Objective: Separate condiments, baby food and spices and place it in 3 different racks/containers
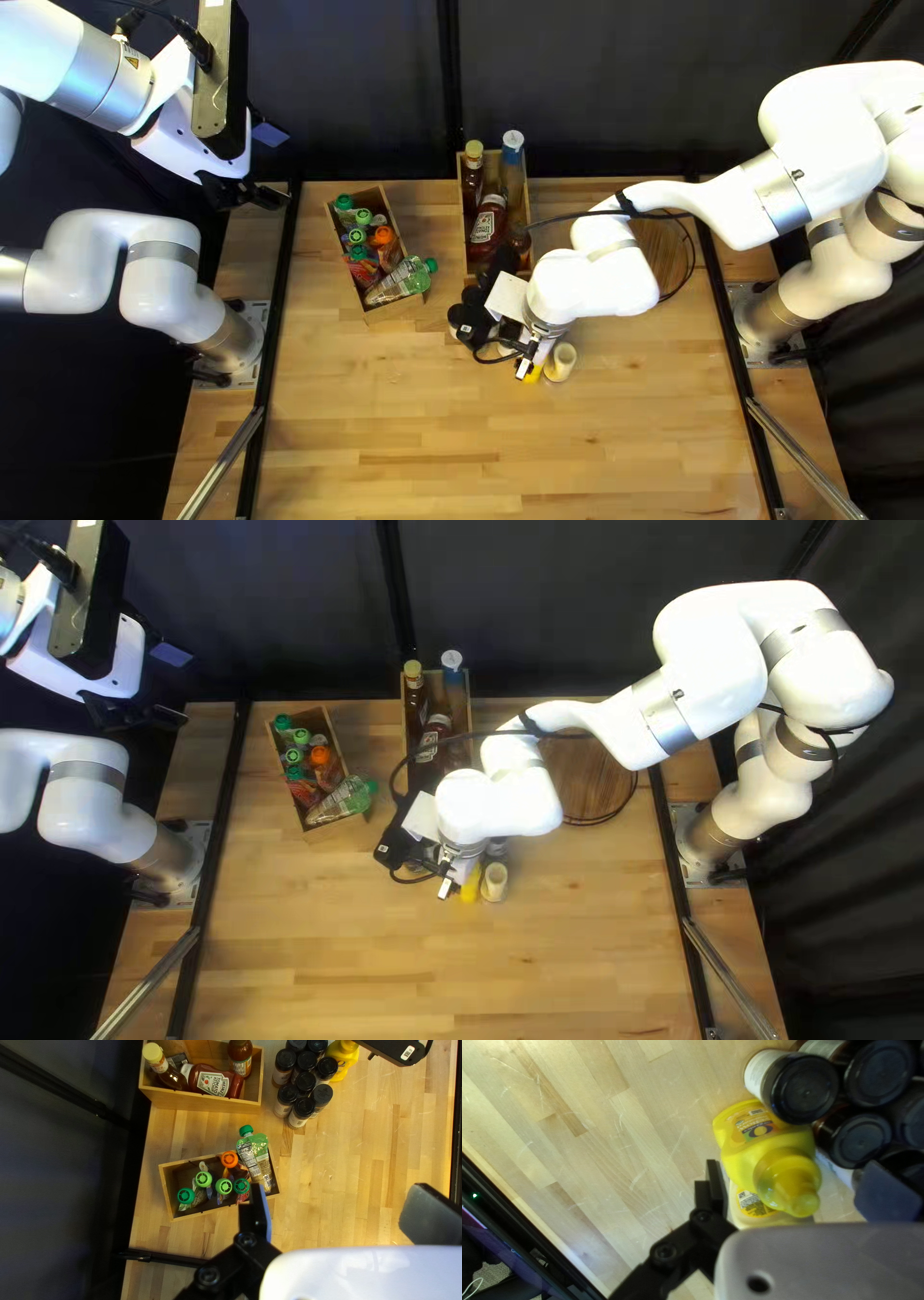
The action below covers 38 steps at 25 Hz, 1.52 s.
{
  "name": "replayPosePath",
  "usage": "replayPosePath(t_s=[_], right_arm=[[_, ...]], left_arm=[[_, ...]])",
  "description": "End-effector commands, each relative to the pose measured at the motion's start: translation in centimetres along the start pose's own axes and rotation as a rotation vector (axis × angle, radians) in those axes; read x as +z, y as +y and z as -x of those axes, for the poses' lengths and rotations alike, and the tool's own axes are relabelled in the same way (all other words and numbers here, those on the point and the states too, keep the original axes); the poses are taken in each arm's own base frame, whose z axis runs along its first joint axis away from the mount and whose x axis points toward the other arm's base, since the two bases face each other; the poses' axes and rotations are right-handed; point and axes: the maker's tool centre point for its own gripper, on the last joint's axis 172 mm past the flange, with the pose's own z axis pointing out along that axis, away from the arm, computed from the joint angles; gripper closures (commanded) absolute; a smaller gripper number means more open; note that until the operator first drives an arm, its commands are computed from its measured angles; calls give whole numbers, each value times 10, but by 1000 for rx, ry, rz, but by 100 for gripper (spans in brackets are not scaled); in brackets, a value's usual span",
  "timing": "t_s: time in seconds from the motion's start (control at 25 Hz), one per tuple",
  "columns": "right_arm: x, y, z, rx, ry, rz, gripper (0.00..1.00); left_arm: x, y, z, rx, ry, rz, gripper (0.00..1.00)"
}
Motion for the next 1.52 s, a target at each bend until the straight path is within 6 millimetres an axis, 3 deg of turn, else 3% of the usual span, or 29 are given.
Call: replayPosePath(t_s=[0.04,0.2,0.4,0.52,0.6,0.68,0.72,0.88,1.12,1.28,1.52], right_arm=[[-11,-1,-2,-4,12,19,99],[-36,0,-7,-5,27,47,99],[-104,7,-16,-17,57,79,99],[-155,19,-27,-25,88,98,99],[-172,27,-34,-28,103,106,99],[-193,49,-52,-34,121,108,99],[-196,53,-56,-34,125,106,98],[-207,105,-95,-40,140,91,98],[-202,168,-136,-47,161,91,97],[-194,197,-149,-54,181,105,98],[-168,223,-153,-52,192,146,98]], left_arm=[[0,0,0,0,0,0,0],[0,0,0,0,0,0,0],[0,0,0,0,0,0,0],[0,0,0,0,0,0,0],[0,0,0,0,0,0,0],[0,0,0,0,0,0,0],[0,0,0,0,0,0,0],[0,0,0,0,0,0,0],[0,0,0,0,0,0,0],[0,0,0,0,0,0,0],[0,0,0,0,0,0,0]])
